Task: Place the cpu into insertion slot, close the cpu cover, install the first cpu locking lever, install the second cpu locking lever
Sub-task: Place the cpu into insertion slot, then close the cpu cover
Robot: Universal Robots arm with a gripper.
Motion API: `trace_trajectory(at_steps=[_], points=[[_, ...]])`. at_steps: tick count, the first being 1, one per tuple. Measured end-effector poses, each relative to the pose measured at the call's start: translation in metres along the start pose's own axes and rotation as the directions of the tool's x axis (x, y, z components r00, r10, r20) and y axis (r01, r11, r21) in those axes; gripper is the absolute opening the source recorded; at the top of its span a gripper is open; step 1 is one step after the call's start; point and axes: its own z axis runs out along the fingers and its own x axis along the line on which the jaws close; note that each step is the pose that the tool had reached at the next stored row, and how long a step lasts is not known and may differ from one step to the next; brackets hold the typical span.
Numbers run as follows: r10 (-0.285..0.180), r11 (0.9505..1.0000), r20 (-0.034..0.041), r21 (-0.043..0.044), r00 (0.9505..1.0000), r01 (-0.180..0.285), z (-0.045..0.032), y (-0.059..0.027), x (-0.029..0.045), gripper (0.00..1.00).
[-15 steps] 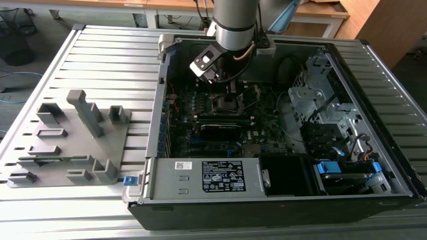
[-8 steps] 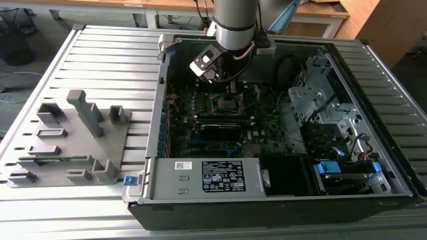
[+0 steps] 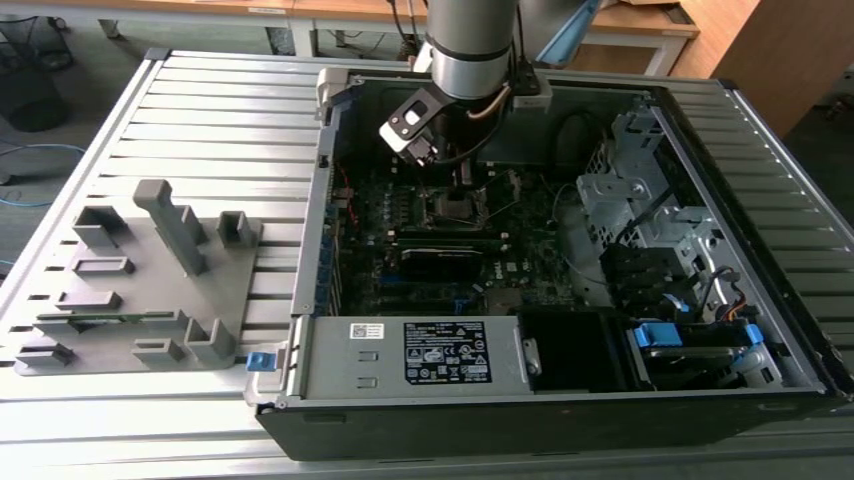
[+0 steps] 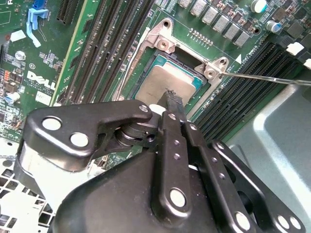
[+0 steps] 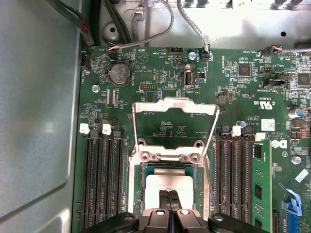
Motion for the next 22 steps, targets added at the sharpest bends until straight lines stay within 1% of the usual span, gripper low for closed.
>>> trace_trajectory(at_steps=[15,18,22], points=[[0.0,1.0,0.0002,0.0001,1.0,0.0,-0.0003,-0.0007,-0.0001,0.11],[0.0,1.0,0.0,0.0001,1.0,0.0,-0.0059,-0.0002,0.0,0.11],[0.0,1.0,0.0,-0.0001,1.0,0.0,-0.0194,0.0007,0.0001,0.11]])
